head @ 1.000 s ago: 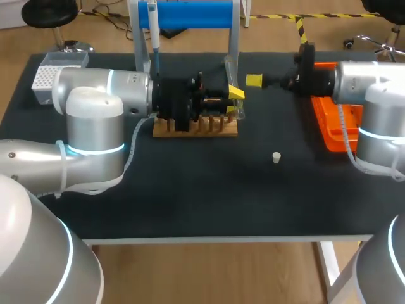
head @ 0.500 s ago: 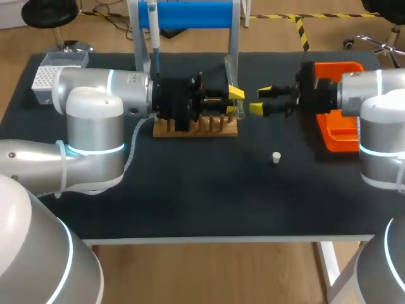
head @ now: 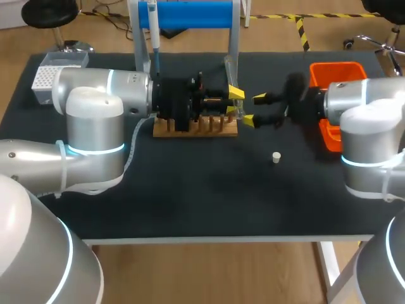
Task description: Invert the test tube, pick up the pipette, mount the tip to pipette, aspirate from beaker and dispense into the tube, eject the tip, return the pipette, and cap with the stopper.
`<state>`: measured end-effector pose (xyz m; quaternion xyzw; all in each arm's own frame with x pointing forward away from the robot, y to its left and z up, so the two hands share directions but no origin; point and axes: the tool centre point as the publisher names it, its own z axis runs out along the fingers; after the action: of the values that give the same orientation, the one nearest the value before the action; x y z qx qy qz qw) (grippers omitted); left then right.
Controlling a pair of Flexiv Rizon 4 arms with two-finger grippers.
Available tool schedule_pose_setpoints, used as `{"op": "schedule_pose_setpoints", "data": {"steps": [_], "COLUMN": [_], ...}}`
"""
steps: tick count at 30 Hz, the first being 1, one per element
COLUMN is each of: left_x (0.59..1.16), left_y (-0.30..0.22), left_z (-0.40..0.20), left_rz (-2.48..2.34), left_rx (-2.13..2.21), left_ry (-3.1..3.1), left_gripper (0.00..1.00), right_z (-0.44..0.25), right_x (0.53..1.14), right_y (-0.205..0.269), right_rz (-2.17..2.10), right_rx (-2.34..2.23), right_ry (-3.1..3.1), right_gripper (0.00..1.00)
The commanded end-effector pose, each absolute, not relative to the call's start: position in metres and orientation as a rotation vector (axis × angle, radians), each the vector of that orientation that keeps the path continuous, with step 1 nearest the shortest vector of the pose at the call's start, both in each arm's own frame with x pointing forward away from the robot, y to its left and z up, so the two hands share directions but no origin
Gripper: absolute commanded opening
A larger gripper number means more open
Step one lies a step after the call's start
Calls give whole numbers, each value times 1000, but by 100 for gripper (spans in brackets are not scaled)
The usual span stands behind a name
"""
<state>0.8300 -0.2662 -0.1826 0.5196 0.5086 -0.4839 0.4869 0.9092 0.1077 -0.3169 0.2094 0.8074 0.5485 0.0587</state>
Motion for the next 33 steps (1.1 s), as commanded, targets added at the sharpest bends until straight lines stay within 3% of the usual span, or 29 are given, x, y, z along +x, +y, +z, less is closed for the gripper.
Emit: {"op": "schedule_pose_setpoints", "data": {"steps": [1,33], "left_x": [830,830], "left_y": [-266,-266], "left_z": [-182,-182], "left_rz": [-1177,-1177], "left_rx": [1267,1267], "left_ry": [1238,1238], "left_gripper": [0,0], "right_z": [-329,-341], "right_x": [918,928], "right_y": [120,127], "right_rz": [1647,1601], "right_rx": [621,516], "right_ry": [2454,2443], "right_gripper": [100,100]}}
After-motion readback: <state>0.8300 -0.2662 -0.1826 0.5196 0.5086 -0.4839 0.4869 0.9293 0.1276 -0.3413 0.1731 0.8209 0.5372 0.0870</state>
